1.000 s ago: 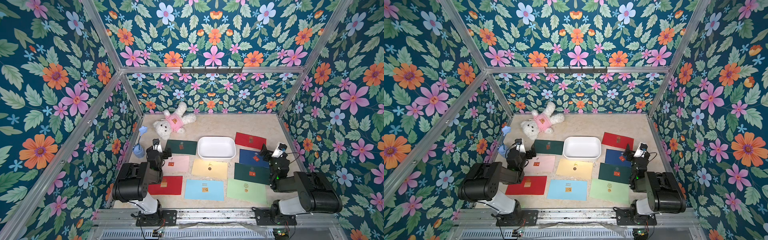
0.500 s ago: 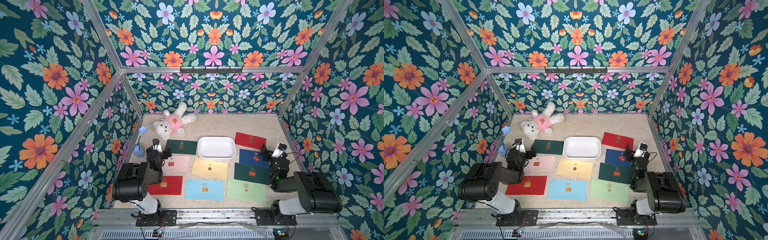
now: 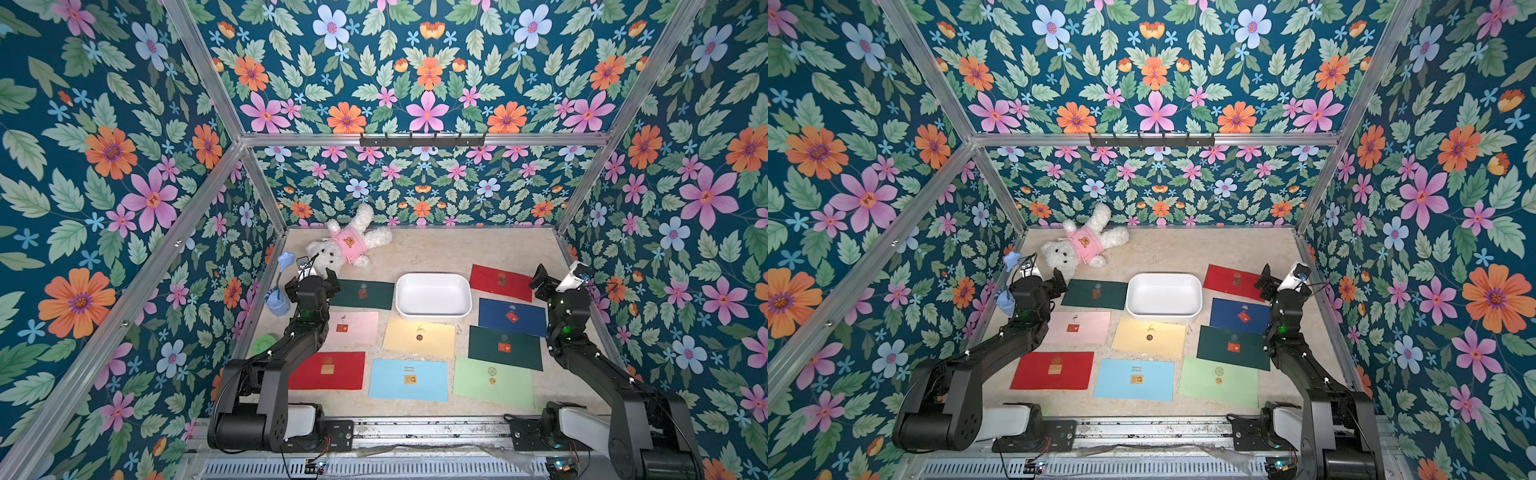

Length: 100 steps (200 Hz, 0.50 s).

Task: Put the sealed envelopes into the storage box
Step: Adjust the storage box at the center of the board.

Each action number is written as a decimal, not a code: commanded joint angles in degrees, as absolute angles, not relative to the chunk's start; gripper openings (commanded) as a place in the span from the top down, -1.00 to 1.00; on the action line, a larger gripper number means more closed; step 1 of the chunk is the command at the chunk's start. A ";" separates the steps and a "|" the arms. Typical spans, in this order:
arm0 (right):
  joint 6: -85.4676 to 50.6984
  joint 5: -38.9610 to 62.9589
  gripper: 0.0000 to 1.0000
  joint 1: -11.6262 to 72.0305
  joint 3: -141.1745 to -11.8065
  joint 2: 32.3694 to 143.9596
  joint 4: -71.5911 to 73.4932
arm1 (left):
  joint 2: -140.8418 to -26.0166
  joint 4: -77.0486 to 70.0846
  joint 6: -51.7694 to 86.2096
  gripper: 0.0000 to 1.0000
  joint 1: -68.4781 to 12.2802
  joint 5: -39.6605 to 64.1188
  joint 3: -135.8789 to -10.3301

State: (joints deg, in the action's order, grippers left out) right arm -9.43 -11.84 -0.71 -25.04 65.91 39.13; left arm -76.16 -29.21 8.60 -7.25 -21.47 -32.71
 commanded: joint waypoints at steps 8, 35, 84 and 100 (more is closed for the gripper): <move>-16.98 -4.78 -0.96 -0.70 -34.06 67.57 12.18 | -77.33 -4.55 10.17 -0.99 -13.84 -28.79 -40.28; -18.66 1.16 -0.95 -0.70 -41.81 73.30 1.13 | -79.53 8.24 13.70 -0.99 -19.21 -30.41 -46.74; -18.90 0.69 -0.96 -0.70 -49.73 83.54 -6.85 | -79.11 16.74 18.80 -0.99 -25.76 -24.46 -51.69; -18.28 0.53 -0.99 -0.70 -53.03 87.61 -8.74 | -79.86 18.86 19.90 -0.99 -27.71 -22.26 -54.41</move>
State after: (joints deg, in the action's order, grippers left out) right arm -18.28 0.38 -0.71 -49.45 83.44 -2.81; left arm -79.33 12.88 16.69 -25.41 -25.36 -51.53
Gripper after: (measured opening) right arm 0.986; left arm 0.995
